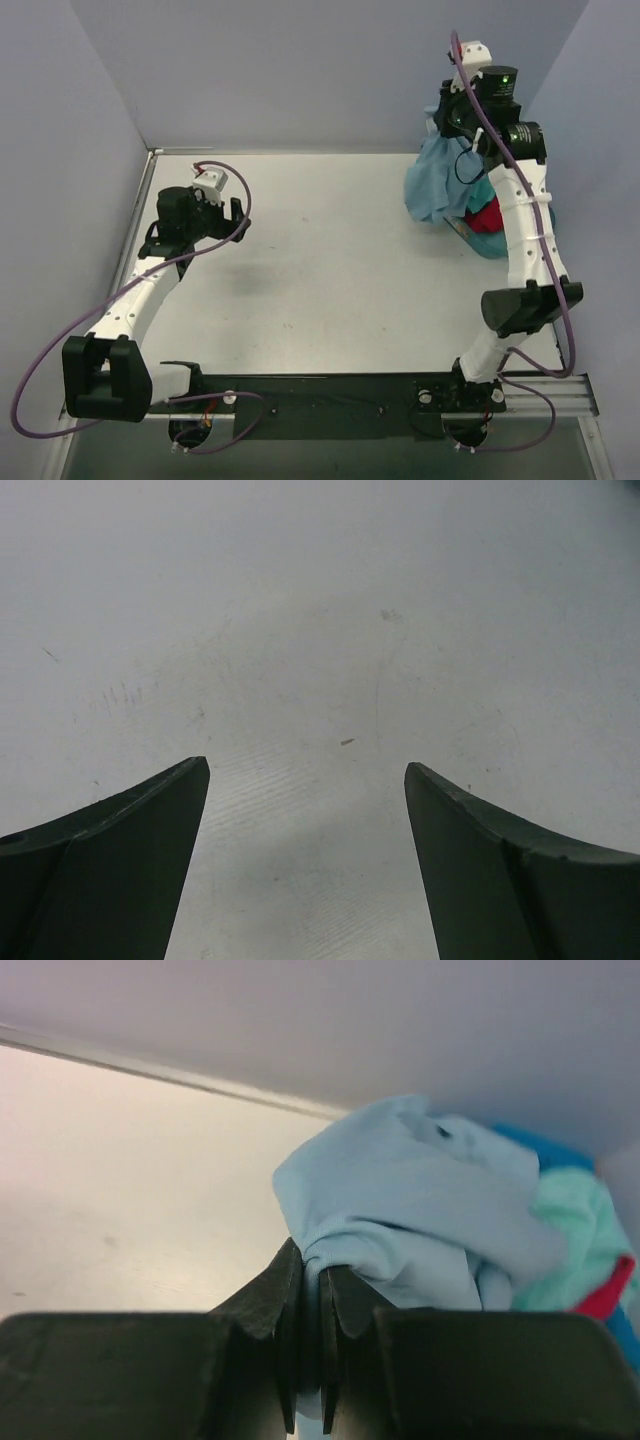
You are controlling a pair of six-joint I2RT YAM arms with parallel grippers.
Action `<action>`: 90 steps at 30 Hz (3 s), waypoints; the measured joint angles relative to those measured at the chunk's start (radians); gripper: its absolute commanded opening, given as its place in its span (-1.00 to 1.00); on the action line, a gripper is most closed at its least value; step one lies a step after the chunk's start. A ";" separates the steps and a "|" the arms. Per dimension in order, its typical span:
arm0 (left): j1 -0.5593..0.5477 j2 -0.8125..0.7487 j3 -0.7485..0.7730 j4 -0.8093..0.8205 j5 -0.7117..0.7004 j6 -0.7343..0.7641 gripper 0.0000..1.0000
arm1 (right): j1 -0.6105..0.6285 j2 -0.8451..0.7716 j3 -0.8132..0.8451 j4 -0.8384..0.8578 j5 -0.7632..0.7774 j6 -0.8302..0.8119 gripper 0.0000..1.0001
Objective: Fold and stack the t-shirts
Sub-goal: Move the tshirt to the center of the board, then flatten out the tshirt
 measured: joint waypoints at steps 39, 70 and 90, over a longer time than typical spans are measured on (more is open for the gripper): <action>0.014 -0.076 -0.037 -0.195 0.148 0.608 0.73 | 0.187 0.257 -0.334 0.080 0.005 0.282 0.47; 0.078 -0.178 -0.135 -0.185 0.178 0.233 0.74 | 0.754 0.007 -0.999 0.139 -0.108 -0.129 -1.00; 0.015 -0.237 0.042 -0.058 0.114 0.157 0.29 | 0.209 -0.519 -0.343 -0.106 -0.357 -0.022 -1.00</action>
